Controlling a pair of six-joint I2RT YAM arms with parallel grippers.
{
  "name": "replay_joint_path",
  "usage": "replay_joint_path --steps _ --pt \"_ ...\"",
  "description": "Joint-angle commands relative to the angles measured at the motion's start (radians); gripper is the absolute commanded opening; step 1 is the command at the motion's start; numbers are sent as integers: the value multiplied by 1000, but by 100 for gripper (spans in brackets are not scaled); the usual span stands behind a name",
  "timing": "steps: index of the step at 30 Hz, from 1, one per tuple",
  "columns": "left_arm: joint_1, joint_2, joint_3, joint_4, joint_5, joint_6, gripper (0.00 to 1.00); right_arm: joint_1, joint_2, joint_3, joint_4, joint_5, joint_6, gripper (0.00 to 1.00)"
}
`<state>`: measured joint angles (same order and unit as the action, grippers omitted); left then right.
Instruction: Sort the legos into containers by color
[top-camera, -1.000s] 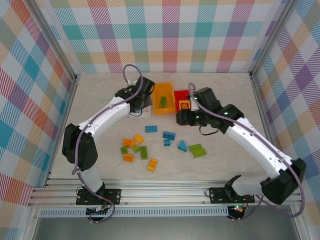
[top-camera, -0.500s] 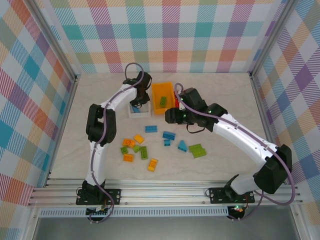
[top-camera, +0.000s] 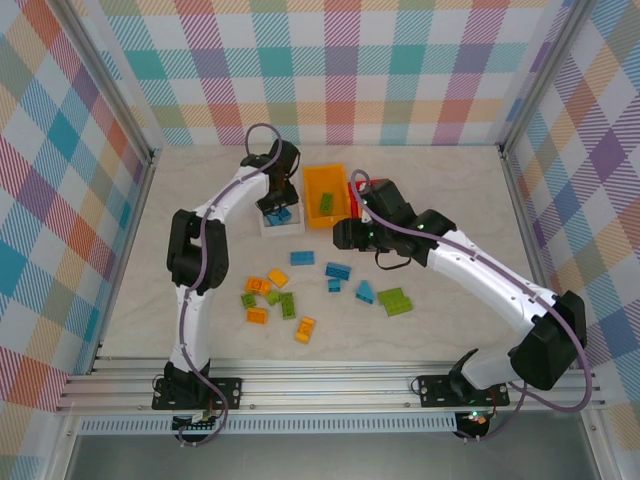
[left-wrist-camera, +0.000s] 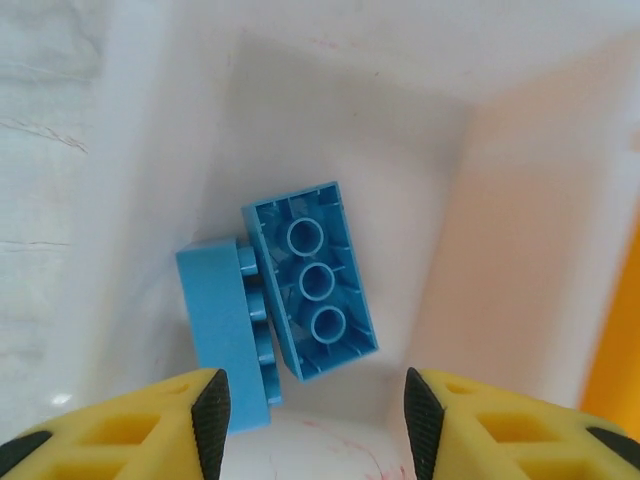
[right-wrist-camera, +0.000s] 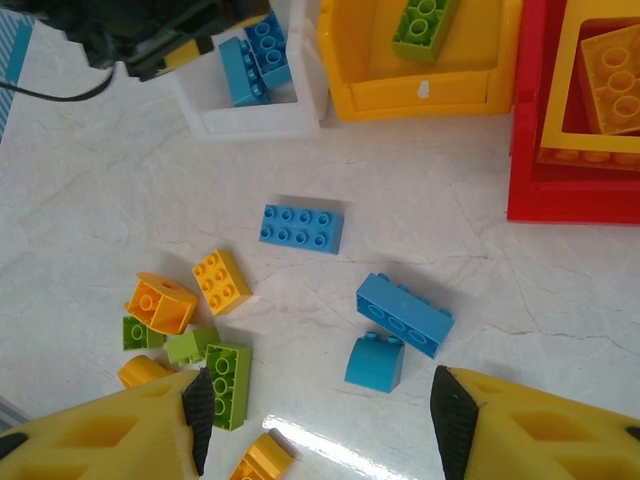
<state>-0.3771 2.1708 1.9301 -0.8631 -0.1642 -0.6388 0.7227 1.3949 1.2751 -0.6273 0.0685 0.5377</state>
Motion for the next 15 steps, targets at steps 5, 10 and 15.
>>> replay_joint_path --steps 5,10,15 --pt "-20 -318 -115 -7 -11 1 59 4 -64 -15 -60 38 -32 60" --pt "-116 -597 -340 84 41 30 66 -6 -80 -30 -282 194 141 64" --pt "-374 -843 -628 267 63 51 70 -25 -159 -201 -321 202 418 66"
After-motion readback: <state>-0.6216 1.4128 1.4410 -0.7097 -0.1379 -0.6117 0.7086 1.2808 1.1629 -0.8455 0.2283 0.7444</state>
